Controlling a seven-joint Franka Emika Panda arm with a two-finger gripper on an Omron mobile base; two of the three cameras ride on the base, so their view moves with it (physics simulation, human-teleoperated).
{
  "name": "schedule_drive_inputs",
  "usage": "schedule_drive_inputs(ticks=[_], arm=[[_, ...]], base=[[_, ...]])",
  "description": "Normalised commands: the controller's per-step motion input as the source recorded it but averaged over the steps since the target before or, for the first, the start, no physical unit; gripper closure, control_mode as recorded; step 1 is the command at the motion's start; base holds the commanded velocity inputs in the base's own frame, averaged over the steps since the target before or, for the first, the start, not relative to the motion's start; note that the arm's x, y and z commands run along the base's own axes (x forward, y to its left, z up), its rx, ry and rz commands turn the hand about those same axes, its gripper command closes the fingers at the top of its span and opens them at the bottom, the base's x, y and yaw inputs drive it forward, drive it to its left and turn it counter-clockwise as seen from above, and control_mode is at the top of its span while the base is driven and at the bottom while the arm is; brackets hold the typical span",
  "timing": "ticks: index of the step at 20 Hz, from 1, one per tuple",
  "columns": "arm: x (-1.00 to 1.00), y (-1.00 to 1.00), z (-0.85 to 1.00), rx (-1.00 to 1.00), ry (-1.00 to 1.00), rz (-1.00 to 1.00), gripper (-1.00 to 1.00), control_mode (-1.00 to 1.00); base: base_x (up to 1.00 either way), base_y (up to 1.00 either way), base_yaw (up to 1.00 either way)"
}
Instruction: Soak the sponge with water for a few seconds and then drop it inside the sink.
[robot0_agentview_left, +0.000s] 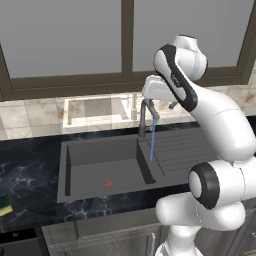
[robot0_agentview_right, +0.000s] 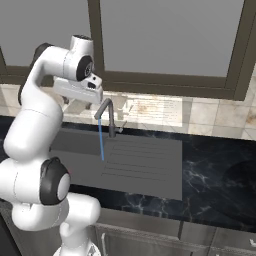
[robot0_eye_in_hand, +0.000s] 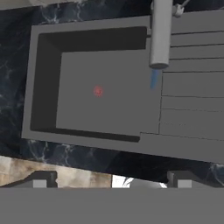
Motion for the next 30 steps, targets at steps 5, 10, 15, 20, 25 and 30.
schedule_drive_inputs(ticks=[5, 10, 15, 20, 25, 30], arm=[[0.00, 0.32, 0.06, 0.00, 0.04, 0.07, -1.00, -1.00], [0.00, 0.25, 0.00, 0.00, 0.00, 0.05, -1.00, -1.00], [0.00, 0.24, 0.00, 0.00, 0.00, 0.03, -1.00, -1.00], [0.00, 0.28, 0.00, 0.00, -0.01, 0.02, -1.00, -1.00], [-0.02, 0.45, -0.03, 0.00, -0.05, 0.01, -1.00, -1.00], [-0.20, 0.51, 0.00, -0.01, -0.06, 0.00, -1.00, -1.00]], base=[[0.00, 0.00, 0.00], [0.00, 0.00, 0.00], [0.00, 0.00, 0.00], [0.00, 0.00, 0.00], [0.00, 0.00, 0.00], [0.00, 0.00, 0.00]])
